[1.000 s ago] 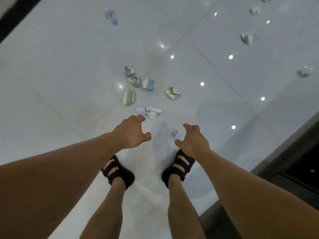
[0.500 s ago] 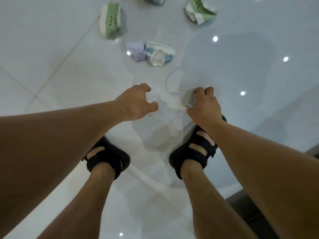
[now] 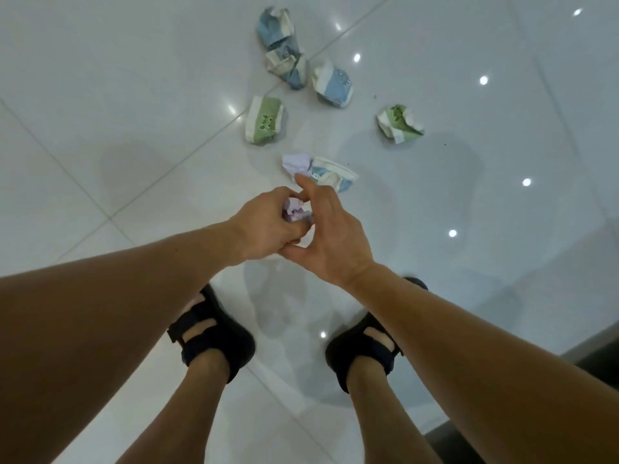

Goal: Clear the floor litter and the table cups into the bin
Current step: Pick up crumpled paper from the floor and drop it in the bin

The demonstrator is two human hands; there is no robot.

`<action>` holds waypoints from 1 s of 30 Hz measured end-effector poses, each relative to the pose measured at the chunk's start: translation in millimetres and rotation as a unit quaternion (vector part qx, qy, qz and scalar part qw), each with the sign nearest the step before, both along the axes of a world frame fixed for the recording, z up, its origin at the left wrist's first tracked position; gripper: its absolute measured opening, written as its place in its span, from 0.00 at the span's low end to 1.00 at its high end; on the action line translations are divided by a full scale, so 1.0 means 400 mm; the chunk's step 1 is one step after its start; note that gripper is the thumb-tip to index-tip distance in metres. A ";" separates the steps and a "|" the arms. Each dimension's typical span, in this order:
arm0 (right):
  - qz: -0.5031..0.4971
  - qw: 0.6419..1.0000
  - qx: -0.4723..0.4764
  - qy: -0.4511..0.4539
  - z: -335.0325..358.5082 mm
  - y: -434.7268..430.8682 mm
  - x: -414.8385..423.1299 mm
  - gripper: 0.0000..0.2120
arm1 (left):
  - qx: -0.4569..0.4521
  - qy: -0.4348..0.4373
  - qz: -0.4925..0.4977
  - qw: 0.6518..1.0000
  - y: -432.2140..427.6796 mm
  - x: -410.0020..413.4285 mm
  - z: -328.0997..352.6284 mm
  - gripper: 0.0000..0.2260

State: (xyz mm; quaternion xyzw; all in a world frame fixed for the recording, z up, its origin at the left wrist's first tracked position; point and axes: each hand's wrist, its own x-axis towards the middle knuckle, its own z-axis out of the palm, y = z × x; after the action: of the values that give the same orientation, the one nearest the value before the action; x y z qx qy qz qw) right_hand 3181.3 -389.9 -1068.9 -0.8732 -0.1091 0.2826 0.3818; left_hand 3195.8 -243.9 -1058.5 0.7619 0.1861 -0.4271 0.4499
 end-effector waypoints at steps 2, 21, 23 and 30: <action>0.046 0.998 -0.041 -0.019 -0.031 -0.003 0.032 0.47 | 0.020 -0.005 0.024 0.999 0.045 -0.001 -0.018 0.08; 0.039 0.958 -0.283 0.003 -0.030 0.056 0.039 0.27 | 0.090 -0.038 0.011 0.995 0.305 -0.074 0.061 0.15; 0.054 0.961 -0.272 -0.015 0.080 0.097 0.068 0.29 | 0.087 -0.055 0.021 0.994 0.330 -0.044 0.162 0.17; 0.085 0.971 -0.212 -0.072 0.547 0.296 0.183 0.33 | 0.078 -0.105 0.071 0.989 0.470 -0.005 0.606 0.12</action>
State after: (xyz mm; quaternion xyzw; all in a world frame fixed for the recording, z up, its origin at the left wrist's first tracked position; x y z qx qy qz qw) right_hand 3254.5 -271.5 -850.2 -0.9398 -0.1477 0.2670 0.1536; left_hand 3193.9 -56.0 -816.0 0.8202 0.2244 -0.2964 0.4349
